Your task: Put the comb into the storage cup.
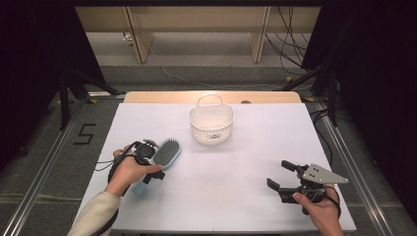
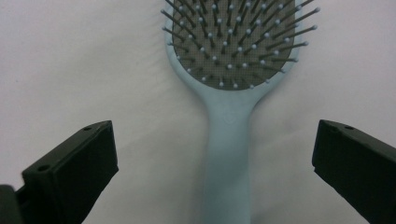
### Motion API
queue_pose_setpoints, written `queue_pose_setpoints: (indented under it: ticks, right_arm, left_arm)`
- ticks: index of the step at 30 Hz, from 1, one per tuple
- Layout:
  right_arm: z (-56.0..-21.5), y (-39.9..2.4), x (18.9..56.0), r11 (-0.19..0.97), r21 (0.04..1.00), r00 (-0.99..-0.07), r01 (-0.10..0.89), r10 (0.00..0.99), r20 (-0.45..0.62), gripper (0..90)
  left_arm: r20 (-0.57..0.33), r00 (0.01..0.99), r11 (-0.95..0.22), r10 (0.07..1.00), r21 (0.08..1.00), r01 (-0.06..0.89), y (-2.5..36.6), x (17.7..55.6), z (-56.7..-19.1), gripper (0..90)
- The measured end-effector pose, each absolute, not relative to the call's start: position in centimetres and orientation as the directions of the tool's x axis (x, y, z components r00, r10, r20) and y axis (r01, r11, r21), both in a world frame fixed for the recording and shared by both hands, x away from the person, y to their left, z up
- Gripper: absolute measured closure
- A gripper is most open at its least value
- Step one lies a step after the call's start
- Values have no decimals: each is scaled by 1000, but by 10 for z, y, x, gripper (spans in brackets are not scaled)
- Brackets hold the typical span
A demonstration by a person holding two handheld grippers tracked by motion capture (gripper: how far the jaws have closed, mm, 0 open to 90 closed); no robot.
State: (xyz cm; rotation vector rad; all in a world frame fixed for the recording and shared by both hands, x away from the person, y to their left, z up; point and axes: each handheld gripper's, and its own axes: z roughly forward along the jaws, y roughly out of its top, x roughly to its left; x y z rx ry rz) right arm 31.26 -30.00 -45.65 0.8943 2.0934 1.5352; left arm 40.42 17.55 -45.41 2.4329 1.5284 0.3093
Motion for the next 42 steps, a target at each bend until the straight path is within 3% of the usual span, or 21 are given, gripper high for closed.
queue_pose_setpoints:
  ticks: [24,42]
  right_arm:
    - [-457,-299,312,200,944,-718,262,694,52,155]
    - [-457,-300,312,198,944,-717,265,695,55,155]
  left_arm:
    - [-48,420,-396,906,251,883,174,422,-463,96]
    - [-55,458,-440,887,199,876,171,426,-463,256]
